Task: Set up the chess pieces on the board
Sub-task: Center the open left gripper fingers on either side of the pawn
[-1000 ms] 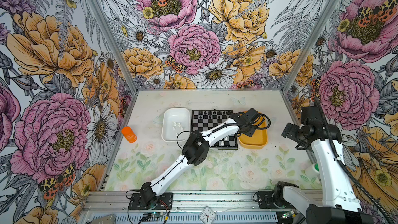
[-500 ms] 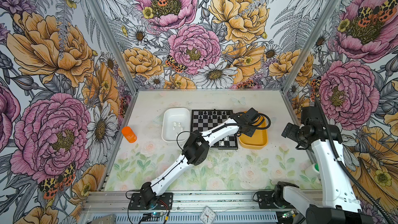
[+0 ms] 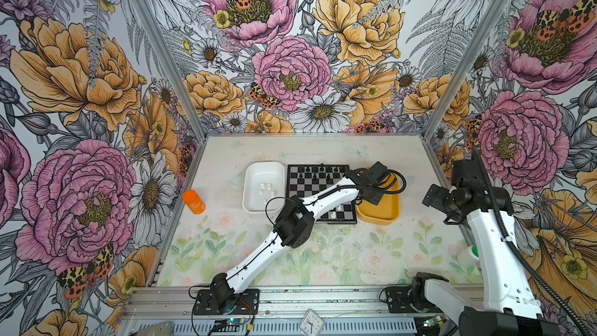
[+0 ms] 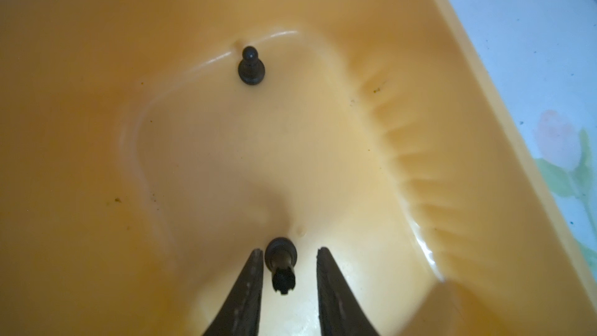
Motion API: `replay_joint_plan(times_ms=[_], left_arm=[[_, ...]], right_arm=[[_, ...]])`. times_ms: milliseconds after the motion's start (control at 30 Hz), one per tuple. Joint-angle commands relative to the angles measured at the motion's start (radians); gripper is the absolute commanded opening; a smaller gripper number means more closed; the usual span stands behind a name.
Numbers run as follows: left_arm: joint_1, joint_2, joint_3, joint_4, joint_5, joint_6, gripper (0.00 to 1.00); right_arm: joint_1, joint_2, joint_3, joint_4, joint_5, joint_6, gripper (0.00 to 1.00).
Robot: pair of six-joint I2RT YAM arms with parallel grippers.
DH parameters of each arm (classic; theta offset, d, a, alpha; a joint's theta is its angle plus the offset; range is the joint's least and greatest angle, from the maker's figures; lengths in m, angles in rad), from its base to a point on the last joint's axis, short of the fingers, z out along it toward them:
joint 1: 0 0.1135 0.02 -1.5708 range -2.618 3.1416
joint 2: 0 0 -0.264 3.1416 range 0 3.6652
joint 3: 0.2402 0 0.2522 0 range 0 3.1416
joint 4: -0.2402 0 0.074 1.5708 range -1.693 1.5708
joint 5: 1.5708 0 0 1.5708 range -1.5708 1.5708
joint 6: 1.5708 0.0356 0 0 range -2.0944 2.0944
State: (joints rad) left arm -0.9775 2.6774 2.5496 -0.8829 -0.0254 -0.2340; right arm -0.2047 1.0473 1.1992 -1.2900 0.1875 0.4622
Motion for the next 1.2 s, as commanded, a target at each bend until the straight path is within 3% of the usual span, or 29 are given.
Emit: replay_joint_plan(times_ms=[0, 1167], left_arm=[[0.005, -0.011, -0.017, 0.007, -0.015, 0.009, 0.31], [0.002, -0.052, -0.024, 0.005, -0.082, 0.035, 0.29]], right_arm=[[-0.007, -0.014, 0.004, 0.014, 0.013, -0.011, 1.0], [-0.007, -0.037, -0.02, 0.017, 0.012, -0.013, 1.0]])
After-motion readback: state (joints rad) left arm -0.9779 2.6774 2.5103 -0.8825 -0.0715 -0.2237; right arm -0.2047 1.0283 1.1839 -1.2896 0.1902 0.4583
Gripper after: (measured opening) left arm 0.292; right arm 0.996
